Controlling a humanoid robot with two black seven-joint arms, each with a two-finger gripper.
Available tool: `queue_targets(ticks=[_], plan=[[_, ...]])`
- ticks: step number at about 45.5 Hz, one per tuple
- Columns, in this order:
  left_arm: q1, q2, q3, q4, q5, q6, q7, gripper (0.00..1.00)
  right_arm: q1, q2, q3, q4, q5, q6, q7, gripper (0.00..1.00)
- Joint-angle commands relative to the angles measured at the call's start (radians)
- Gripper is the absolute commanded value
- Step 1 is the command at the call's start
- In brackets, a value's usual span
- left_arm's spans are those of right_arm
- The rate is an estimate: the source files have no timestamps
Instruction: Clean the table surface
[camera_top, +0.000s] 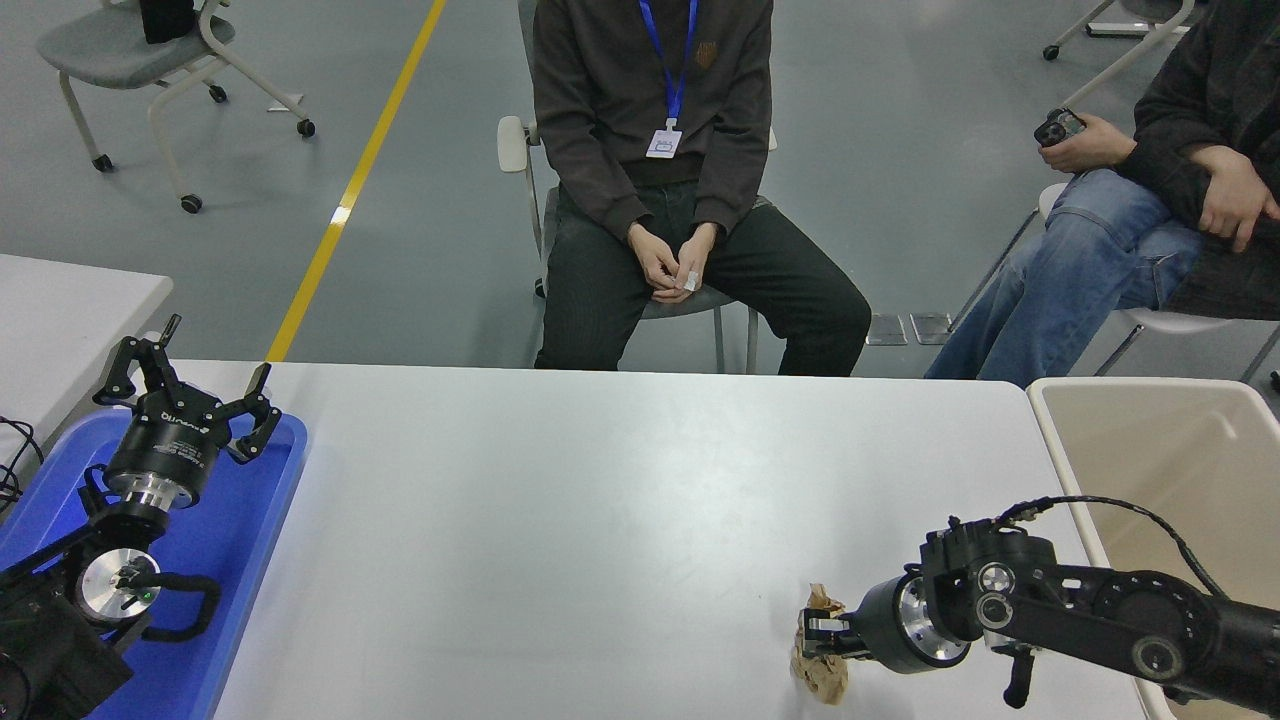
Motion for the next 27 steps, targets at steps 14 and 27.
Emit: queue_targets(ticks=[14,27], plan=[[0.000,0.000,0.000,0.001,0.000,0.000,0.000,1.00,0.084,-0.175,0.062,0.101,0.115,0.076,-0.001,0.00],[0.000,0.001,0.000,0.001,0.000,0.000,0.000,1.00,0.084,-0.278,0.224,0.147,0.126,0.170,-0.003,0.00]])
